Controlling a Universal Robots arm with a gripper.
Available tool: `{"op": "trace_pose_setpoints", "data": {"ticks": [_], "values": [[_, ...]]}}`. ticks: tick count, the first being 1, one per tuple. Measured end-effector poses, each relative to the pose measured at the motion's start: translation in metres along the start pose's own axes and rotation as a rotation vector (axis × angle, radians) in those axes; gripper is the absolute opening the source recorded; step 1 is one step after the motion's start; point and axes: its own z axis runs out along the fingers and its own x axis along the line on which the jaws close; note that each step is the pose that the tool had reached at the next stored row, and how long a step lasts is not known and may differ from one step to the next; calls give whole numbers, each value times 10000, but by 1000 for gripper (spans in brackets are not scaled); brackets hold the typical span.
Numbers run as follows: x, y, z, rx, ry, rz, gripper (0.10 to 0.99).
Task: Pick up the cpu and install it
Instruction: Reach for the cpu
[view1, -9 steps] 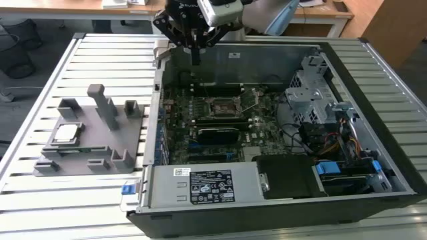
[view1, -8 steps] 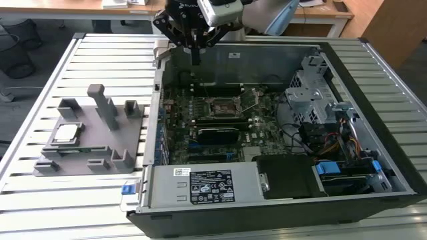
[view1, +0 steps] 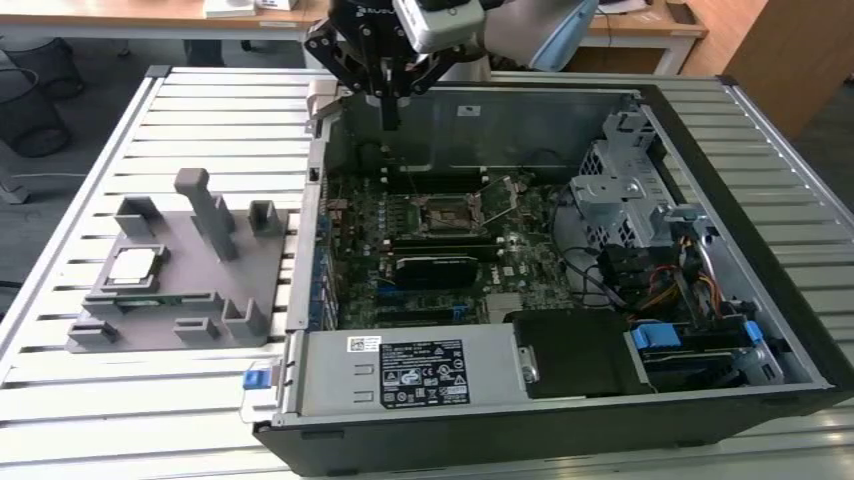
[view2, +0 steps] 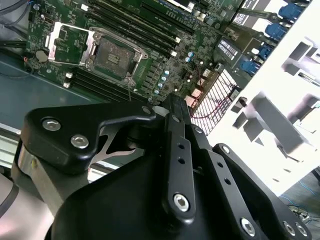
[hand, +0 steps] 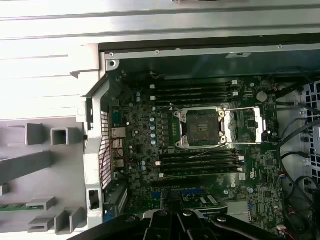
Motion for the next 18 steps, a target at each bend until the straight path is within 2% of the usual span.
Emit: {"op": "trace_pose_setpoints", "data": {"ticks": [18], "values": [[194,-15,0,-1,-1,-1,106]]}}
